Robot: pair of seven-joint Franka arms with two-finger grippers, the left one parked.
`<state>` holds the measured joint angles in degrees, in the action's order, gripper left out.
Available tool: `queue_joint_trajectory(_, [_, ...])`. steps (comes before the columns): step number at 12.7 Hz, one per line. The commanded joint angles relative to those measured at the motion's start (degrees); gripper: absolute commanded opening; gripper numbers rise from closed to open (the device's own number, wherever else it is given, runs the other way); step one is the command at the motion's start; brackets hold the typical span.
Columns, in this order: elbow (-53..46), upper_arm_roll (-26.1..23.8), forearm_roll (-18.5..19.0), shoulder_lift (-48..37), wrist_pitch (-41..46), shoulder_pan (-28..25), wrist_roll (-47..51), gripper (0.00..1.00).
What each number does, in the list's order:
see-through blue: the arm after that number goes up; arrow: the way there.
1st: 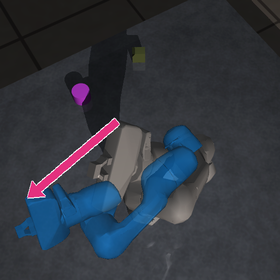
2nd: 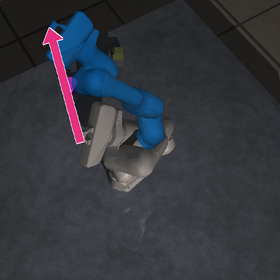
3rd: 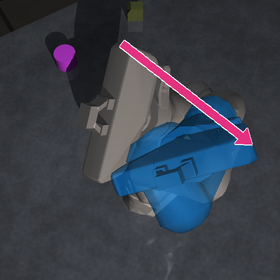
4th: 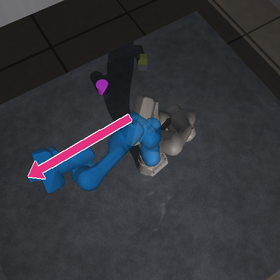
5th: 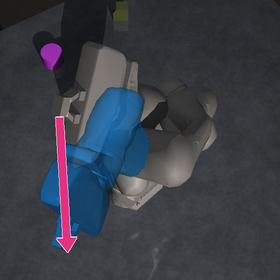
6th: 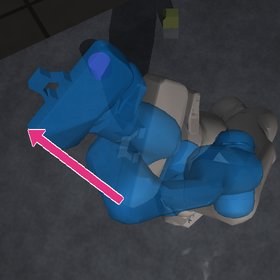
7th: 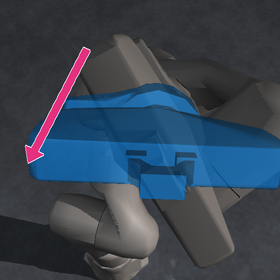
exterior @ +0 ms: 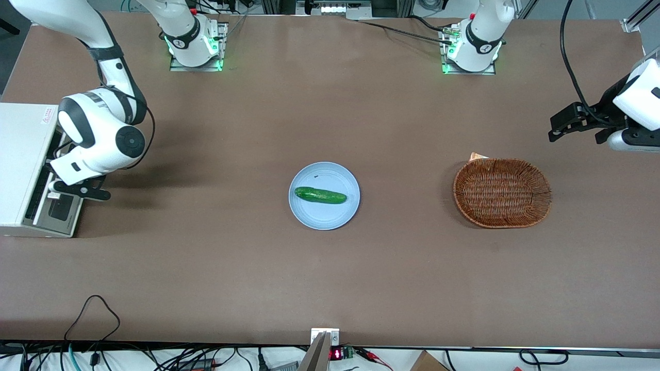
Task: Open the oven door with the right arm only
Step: 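Hook the right gripper on the door handle and pull it outward, then pull the oven door down and open with the right gripper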
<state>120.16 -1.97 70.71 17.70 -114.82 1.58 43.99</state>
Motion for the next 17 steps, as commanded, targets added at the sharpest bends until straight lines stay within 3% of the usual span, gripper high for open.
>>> queue_joint_trajectory(1, [1.0,0.2,0.1,3.5,-2.3,-1.1,1.5,0.00])
queue_joint_trajectory(17, [-3.5,0.2,-0.8,13.5,-2.4,-5.5,2.9,0.00])
